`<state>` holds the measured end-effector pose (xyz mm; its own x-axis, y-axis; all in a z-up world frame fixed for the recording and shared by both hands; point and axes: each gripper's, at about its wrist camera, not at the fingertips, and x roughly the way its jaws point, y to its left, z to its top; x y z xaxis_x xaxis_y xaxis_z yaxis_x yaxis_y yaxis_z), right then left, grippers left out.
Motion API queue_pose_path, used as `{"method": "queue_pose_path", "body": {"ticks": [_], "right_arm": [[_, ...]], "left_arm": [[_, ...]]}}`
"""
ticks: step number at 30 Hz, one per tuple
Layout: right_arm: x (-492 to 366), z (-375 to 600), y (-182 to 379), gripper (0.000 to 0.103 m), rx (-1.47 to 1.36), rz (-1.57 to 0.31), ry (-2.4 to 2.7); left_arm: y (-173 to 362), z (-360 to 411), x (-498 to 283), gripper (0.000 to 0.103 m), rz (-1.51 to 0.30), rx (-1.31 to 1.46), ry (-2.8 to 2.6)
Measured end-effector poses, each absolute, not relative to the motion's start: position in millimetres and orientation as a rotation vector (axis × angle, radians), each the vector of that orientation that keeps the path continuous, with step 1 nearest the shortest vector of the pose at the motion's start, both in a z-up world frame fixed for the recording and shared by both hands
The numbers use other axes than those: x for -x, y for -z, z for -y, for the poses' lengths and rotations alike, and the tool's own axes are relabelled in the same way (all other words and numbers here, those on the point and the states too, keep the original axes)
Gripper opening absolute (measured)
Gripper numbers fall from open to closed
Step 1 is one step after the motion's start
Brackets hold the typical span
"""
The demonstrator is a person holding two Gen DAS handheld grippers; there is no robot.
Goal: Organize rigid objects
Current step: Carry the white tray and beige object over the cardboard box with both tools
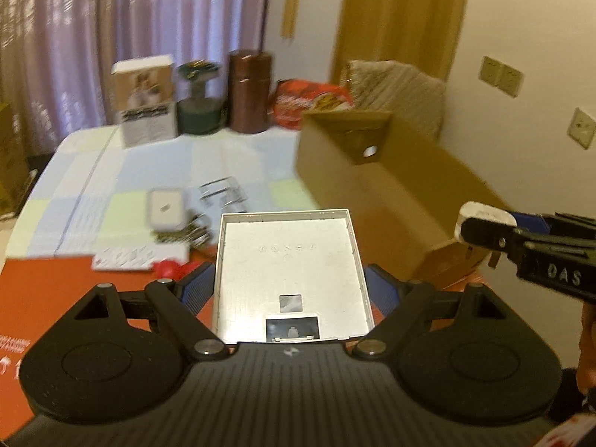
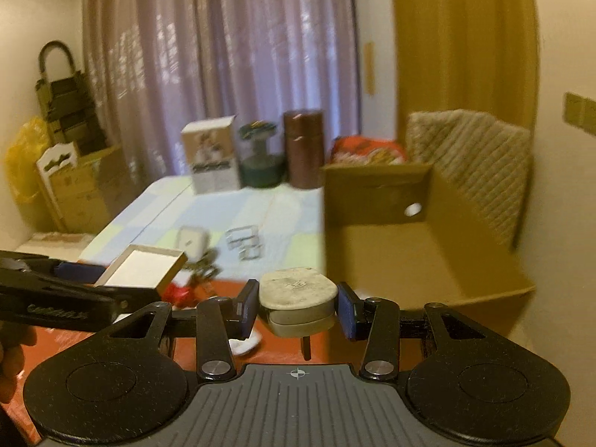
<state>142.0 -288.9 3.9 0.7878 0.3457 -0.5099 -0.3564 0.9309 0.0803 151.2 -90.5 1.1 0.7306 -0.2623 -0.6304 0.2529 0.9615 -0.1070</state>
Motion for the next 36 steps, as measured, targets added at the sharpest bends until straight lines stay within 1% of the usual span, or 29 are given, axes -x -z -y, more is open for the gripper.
{"method": "queue_pose_path", "body": {"ticks": [7,16,25,36], "right_arm": [[-170.2,352.3,-32.1,0.041,-0.019,-0.534,-0.277],[-215.6,404.3,-28.4,0.041,-0.097,-0.593,-0.226],[-236.7,422.1,-13.7,0.041,-0.148,-0.639,-0.211],[-249.6,431.3,-0.4,0.041,-0.183,-0.667,-0.199]], "left_arm": [[-21.1,152.4,-171.5,0.083,-0.674,-0.009,0.379],[-20.4,206.3,-210.7,0.083,-0.698,-0.029,0.442],[-10.9,230.7,-243.5,0.083,-0.74,-0.043,0.471],[5.1,243.5,-256.1,0.083,-0.775,-0.077,0.494]]}}
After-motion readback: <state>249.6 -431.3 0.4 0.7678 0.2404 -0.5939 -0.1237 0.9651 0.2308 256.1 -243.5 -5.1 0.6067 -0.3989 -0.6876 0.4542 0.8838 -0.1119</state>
